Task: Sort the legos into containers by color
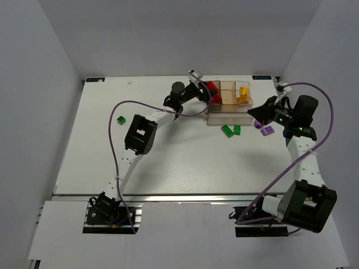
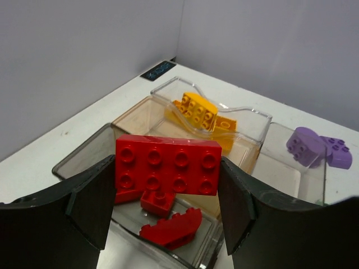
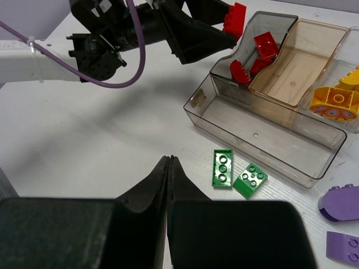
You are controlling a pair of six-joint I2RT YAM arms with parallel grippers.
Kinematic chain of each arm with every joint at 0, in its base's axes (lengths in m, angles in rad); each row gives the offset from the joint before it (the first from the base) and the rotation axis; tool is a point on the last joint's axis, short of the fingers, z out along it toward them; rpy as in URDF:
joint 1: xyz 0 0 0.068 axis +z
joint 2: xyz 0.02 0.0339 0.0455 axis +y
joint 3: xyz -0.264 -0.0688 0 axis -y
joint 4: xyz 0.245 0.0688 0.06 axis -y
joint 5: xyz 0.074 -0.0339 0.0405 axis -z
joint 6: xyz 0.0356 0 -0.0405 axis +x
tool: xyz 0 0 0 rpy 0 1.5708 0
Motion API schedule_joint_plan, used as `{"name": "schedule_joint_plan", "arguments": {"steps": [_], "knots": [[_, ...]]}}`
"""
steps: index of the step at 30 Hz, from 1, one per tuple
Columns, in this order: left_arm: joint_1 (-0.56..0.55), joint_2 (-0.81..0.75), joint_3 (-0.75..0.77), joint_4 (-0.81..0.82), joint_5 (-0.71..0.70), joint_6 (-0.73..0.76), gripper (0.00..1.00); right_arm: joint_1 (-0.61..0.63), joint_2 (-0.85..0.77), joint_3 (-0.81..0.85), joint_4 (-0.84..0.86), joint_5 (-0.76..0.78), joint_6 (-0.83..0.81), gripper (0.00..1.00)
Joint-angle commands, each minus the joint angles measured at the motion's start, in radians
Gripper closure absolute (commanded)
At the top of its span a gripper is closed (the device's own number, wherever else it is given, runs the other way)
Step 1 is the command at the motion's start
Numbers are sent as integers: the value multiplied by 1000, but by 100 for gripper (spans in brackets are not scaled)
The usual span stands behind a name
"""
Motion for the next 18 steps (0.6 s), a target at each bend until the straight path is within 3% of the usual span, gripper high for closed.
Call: {"name": "schedule_joint_plan", "arguments": {"steps": [1, 11, 18], "knots": [[-1, 3, 51, -47, -28, -2, 82, -11, -9, -1, 38, -35, 24, 100], [-10, 20, 70, -113, -35, 6, 64, -29, -11, -3, 37, -58, 29, 99], [-10, 26, 91, -170, -51, 24, 40, -43, -9, -4, 37, -70, 32, 99]]}}
